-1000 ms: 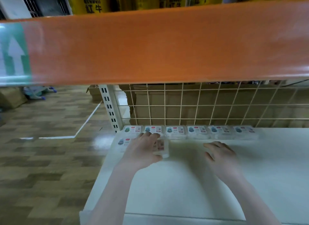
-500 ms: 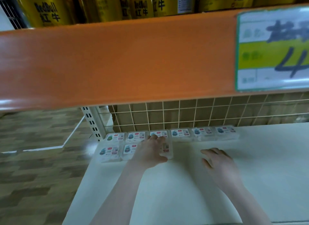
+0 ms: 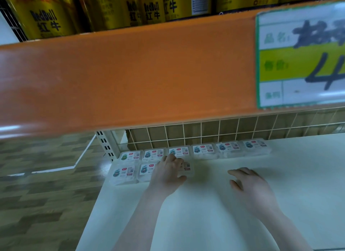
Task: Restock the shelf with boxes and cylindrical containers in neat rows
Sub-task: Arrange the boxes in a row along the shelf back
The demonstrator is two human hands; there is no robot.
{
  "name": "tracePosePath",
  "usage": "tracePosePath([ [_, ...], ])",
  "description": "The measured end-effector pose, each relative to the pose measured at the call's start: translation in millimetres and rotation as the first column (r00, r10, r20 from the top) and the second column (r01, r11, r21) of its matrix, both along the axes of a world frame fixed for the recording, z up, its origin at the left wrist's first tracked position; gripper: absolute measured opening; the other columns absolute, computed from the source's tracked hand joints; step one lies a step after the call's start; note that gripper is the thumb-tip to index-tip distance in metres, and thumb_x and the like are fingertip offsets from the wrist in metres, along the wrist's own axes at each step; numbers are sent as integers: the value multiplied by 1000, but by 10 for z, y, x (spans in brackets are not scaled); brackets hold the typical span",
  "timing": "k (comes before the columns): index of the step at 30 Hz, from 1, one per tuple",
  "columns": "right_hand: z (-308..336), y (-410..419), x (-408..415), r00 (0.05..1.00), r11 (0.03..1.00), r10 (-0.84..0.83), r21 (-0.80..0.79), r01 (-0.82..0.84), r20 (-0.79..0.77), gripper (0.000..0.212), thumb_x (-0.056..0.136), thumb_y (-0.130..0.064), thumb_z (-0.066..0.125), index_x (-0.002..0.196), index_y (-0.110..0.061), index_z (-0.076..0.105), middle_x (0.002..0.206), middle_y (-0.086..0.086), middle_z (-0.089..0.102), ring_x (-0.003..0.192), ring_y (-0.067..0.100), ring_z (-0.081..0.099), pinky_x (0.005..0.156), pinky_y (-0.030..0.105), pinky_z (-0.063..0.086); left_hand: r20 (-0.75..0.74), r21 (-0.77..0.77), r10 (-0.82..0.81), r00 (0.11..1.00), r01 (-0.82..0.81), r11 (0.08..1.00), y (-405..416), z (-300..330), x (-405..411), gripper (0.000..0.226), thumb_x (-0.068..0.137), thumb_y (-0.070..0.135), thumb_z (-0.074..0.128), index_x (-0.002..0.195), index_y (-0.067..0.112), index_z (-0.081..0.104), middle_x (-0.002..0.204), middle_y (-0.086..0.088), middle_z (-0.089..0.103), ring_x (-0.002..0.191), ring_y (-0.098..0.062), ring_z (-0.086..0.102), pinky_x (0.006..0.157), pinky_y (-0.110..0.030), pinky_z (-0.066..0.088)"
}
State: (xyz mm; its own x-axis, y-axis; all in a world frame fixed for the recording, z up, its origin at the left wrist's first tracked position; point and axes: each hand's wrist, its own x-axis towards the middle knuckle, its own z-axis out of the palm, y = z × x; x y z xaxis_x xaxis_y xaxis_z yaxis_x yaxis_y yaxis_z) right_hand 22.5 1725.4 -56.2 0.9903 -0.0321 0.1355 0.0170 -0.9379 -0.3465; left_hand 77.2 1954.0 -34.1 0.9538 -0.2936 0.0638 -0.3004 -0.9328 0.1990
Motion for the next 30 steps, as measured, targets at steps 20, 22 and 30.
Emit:
tracePosePath([
  [20,-43,-207,-62,999,999,-40,18,39,17,34,91,-28,50,125,-27,57,125,-9,57,111,12,53,87,24,41,139,-151,86,987,-64,986,-181,-217,-359,44,90,33,54,133,23,48,132,4,44,126,-20,37,97,-30,37],
  [22,-56,-262,-84,998,998,-58,33,57,26,33,89,-24,54,121,-23,61,121,-5,60,108,16,56,84,26,43,175,-153,120,977,-93,984,-252,-291,-500,43,86,29,59,127,17,55,127,-3,52,121,-27,45,94,-37,42],
  [30,-93,-537,-192,996,995,-75,65,71,48,28,80,-12,64,108,-13,70,107,10,67,97,32,60,79,35,48,187,-243,276,943,-228,943,-480,-396,-907,37,67,23,78,102,15,67,103,-4,65,95,-28,62,75,-37,55],
])
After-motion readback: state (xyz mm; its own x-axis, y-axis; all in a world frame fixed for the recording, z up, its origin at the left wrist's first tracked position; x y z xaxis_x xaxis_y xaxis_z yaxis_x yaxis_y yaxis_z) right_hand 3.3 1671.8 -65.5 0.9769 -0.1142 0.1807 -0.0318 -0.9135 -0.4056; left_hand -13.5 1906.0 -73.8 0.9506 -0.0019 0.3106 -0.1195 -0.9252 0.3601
